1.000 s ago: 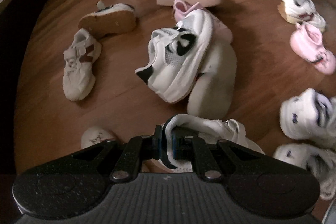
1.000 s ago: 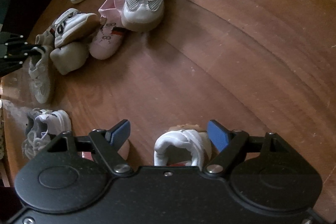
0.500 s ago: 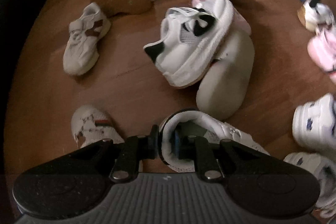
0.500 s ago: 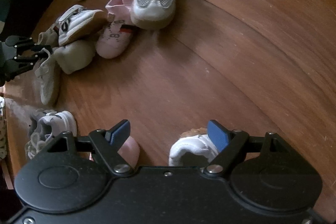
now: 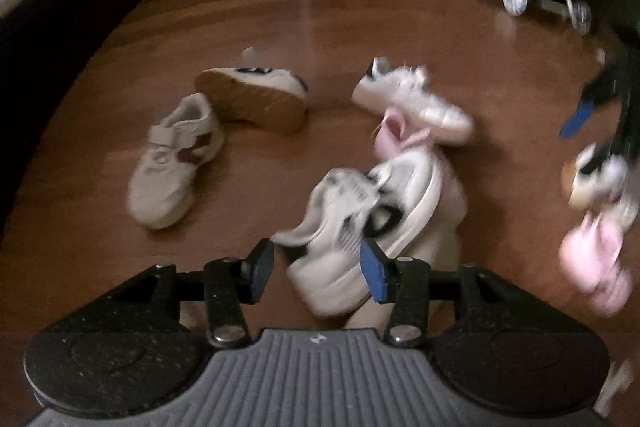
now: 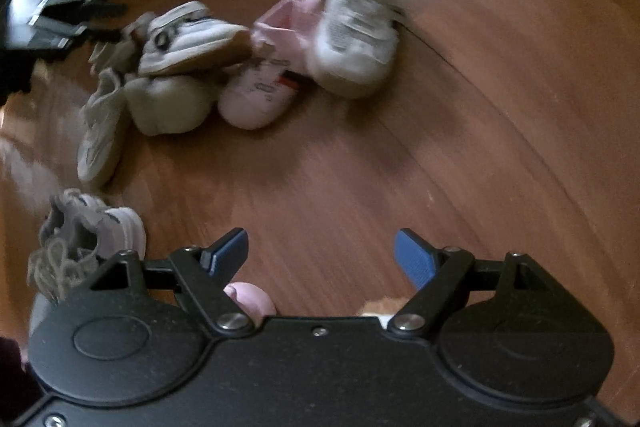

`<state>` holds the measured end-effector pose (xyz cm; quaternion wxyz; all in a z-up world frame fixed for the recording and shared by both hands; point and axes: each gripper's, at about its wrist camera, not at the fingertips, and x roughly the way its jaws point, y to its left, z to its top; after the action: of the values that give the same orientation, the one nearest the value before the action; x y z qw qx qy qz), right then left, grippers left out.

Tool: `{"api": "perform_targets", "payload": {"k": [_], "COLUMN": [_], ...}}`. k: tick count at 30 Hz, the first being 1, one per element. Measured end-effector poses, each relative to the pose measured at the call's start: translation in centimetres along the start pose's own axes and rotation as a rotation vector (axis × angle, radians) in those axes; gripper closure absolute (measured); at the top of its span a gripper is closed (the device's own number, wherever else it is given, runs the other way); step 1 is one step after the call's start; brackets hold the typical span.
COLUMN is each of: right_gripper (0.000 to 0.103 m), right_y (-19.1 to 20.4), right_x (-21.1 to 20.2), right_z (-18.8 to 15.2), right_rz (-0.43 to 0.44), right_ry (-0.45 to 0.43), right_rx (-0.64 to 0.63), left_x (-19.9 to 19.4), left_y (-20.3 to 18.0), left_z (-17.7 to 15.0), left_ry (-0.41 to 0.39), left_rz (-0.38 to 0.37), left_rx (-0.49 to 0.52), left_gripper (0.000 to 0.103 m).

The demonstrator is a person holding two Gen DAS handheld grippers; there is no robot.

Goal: Organize scattered shoes

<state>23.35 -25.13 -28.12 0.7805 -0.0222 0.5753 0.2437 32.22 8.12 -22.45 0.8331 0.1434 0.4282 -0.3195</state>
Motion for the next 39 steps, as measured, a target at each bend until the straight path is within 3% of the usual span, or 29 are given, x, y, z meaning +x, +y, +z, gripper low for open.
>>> {"api": "perform_targets", "payload": {"k": [2,4,9,12,13,16,19,23,25,35,39], "right_gripper": [0.021,0.021,0.021,0.021,0.021,0.021,0.021,0.021,0.021,0.021,0.021], "right_y": [0.3,0.1,-1.0,-2.6,-3.4,-5.8,-8.3,-9.0,-9.1,-8.2,-8.0], "right_x": [0.2,0.5,0.9,0.6,0.3,-0.6,-1.4,-1.5,-1.6,-1.7,-1.7], "right_z": [0.3,0.3,0.0,0.2,0.3,0.8,1.1,0.8,0.6,-0.2,-0.3], "right_rz": [0.008,0.016,0.015,0.001,-0.007,-0.031,-0.042,-0.039,-0.038,-0.021,-0.012], "right_ry": [0.002,0.005,0.010,0.009,0.001,-0.025,-0.054,-0.056,-0.054,-0.039,-0.034], "right_rx": [-0.012,-0.001,0.030,0.056,0.073,0.132,0.227,0.257,0.267,0.256,0.243], "left_x": [1.0,2.1,5.2,6.2,6.2,6.0,5.5,4.3,3.6,0.1,-1.6], "left_y": [-0.2,-0.5,-0.4,0.0,-0.1,-1.2,-1.8,-2.6,-3.3,-4.7,-6.1], "left_z": [0.8,1.5,2.3,2.3,2.3,2.6,2.5,2.3,2.3,4.4,4.6], "left_ry": [-0.005,0.014,0.108,0.133,0.130,0.138,0.132,0.103,0.088,0.039,0.015], "left_rz": [-0.039,-0.057,-0.086,-0.125,-0.127,-0.177,-0.217,-0.180,-0.157,-0.080,-0.111], "left_rx": [-0.026,-0.002,0.089,0.095,0.112,0.170,0.199,0.232,0.264,0.390,0.452], "left_gripper": [0.056,0.048,0.039,0.037,0.039,0.063,0.073,0.078,0.093,0.099,0.099]}}
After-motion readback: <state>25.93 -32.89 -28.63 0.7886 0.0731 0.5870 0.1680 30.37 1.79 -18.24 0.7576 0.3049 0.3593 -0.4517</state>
